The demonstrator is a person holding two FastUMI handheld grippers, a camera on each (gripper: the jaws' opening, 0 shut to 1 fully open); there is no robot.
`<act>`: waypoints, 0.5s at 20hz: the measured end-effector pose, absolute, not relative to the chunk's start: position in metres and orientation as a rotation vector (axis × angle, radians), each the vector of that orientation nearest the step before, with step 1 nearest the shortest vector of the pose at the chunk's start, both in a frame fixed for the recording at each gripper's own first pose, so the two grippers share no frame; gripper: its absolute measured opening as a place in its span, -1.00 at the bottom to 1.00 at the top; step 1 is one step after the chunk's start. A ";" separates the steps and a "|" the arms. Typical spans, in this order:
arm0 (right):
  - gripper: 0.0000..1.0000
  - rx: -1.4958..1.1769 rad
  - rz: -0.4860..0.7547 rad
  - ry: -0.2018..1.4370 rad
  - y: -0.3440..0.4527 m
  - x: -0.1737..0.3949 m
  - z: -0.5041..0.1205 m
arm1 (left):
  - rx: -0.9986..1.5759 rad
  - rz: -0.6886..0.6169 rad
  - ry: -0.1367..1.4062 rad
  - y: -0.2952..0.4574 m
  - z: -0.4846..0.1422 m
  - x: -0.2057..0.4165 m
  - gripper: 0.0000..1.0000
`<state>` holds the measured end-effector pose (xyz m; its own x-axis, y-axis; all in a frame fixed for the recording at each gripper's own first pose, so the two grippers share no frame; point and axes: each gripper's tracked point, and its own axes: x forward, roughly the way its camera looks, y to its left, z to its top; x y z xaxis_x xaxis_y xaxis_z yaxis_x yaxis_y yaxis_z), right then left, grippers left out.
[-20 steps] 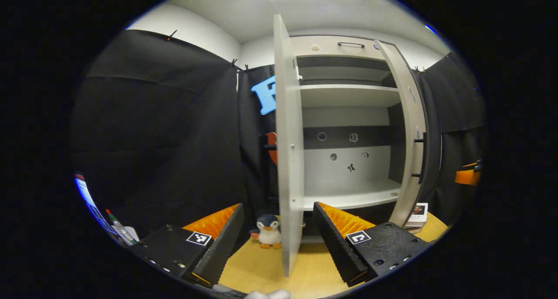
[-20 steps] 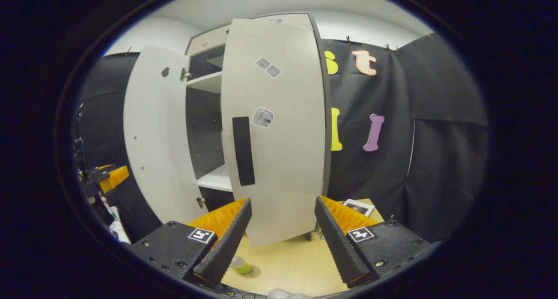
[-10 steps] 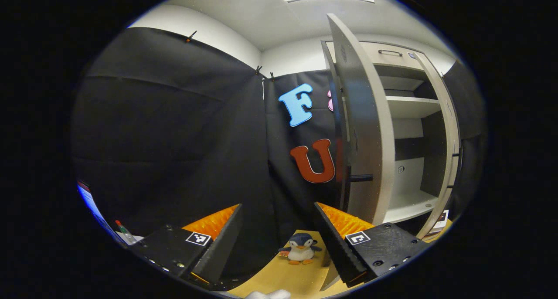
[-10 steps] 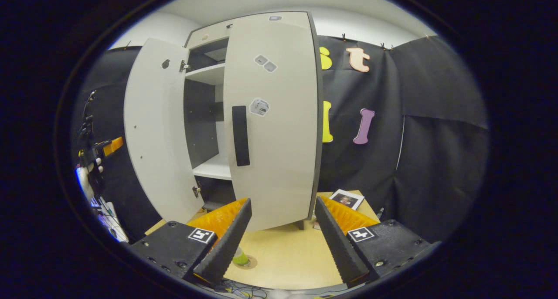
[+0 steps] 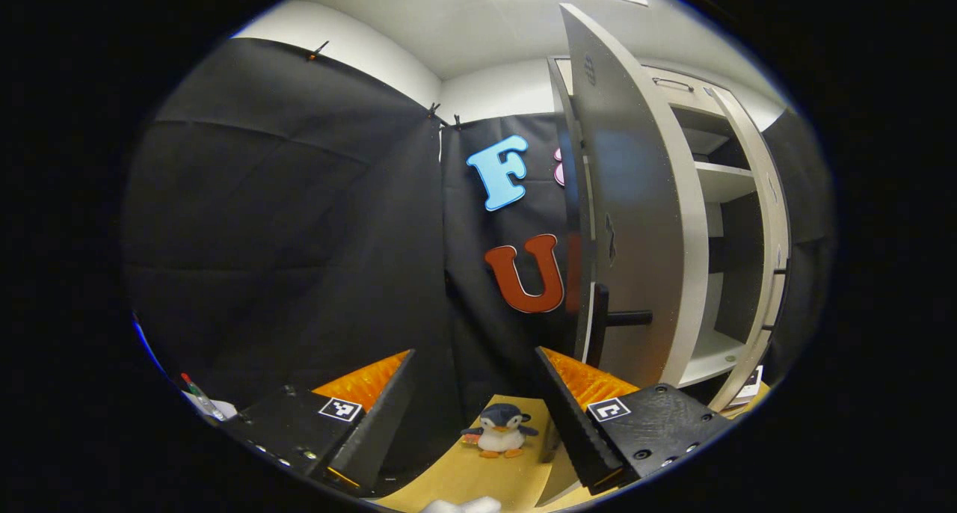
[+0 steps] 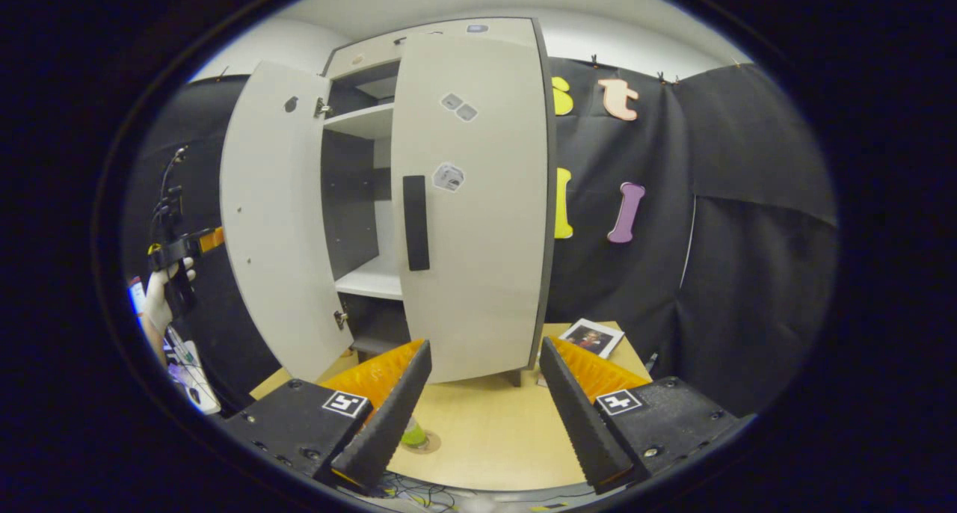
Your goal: Grasp the bottle in the cabinet with the left hand and place it on the coaster, then close the right door with the right hand and the left door with the left hand.
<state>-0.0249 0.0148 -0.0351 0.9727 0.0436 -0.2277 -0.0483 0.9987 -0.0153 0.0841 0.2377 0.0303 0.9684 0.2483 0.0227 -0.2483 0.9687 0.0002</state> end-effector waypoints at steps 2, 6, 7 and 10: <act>0.92 -0.023 0.058 0.229 0.016 -0.024 -0.035 | 0.019 0.264 -0.026 0.235 0.031 0.083 0.85; 0.92 -0.022 0.072 0.227 0.013 -0.023 -0.034 | 0.034 0.271 -0.031 0.232 0.030 0.082 0.84; 0.92 -0.021 0.074 0.227 0.011 -0.022 -0.034 | 0.041 0.273 -0.035 0.230 0.032 0.082 0.84; 0.92 -0.016 0.079 0.224 0.006 -0.020 -0.035 | 0.049 0.268 -0.029 0.225 0.032 0.082 0.82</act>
